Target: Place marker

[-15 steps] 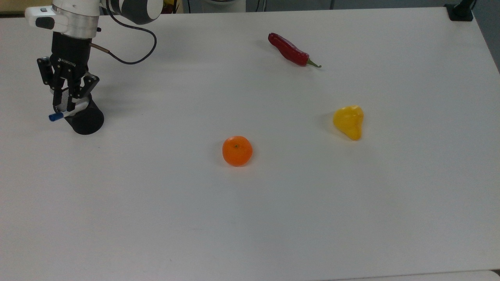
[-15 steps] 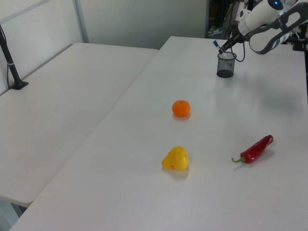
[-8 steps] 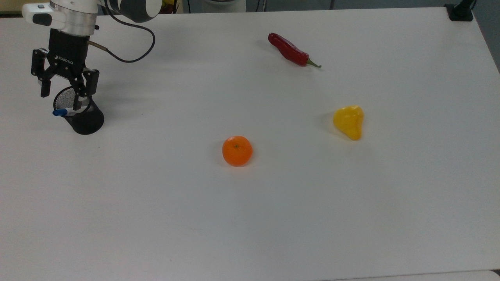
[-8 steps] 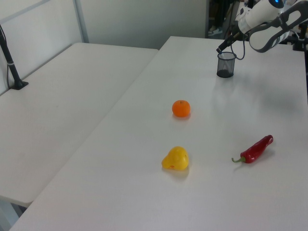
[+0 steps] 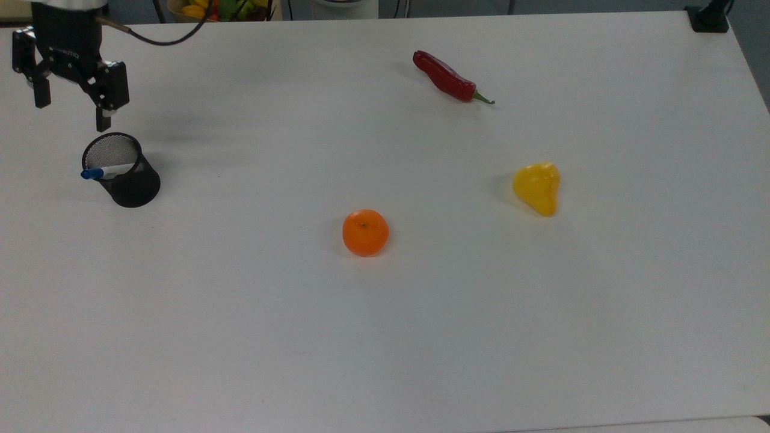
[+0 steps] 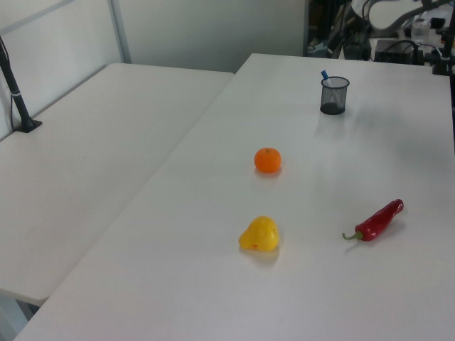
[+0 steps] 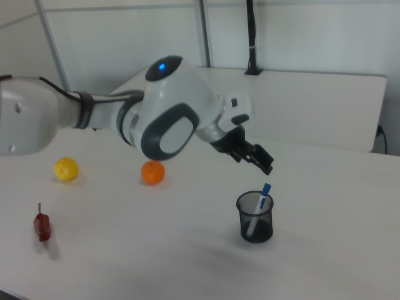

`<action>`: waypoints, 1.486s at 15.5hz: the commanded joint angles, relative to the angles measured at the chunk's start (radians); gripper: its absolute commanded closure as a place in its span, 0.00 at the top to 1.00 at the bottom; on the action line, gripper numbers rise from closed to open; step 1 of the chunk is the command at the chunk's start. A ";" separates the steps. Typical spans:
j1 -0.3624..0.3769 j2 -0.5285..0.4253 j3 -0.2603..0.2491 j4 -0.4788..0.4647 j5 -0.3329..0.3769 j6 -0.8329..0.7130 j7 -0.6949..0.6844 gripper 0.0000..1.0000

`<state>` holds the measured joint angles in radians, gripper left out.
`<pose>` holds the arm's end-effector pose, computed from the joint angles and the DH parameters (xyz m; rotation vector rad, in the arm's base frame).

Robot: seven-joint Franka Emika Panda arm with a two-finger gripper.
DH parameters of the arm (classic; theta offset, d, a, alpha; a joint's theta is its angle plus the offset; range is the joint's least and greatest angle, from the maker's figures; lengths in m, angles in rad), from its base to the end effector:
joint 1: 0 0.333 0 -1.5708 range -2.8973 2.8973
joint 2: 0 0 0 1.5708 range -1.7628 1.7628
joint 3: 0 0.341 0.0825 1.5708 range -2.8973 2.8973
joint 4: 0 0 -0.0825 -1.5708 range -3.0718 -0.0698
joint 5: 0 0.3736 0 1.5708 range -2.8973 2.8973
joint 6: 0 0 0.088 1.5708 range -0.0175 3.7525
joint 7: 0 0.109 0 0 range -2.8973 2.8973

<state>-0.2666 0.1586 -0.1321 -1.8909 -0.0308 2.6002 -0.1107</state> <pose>0.5888 -0.2422 0.5118 2.8381 -0.3690 0.7685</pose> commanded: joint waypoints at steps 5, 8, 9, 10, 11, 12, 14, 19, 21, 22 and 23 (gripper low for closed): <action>0.076 -0.113 0.017 0.177 0.006 -0.584 0.089 1.00; 0.078 -0.145 0.100 0.236 0.008 -0.750 0.195 1.00; 0.079 -0.151 0.129 0.243 0.008 -0.793 0.201 1.00; 0.079 -0.159 0.158 0.246 0.008 -0.825 0.201 1.00; 0.079 -0.166 0.187 0.246 0.009 -0.845 0.201 1.00; 0.081 -0.169 0.215 0.246 0.009 -0.861 0.200 1.00; 0.107 -0.188 0.247 0.245 0.008 -0.884 0.194 1.00; 0.225 -0.191 0.236 0.239 0.009 -0.891 0.151 1.00; 0.253 -0.191 0.215 0.237 0.032 -0.891 0.116 1.00; 0.280 -0.191 0.195 0.228 0.047 -0.890 0.088 1.00; 0.308 -0.192 0.165 0.219 0.051 -0.887 0.063 1.00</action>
<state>-0.0297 -0.0138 0.1117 -1.6427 -0.0161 1.7327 0.0407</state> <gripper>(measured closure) 0.000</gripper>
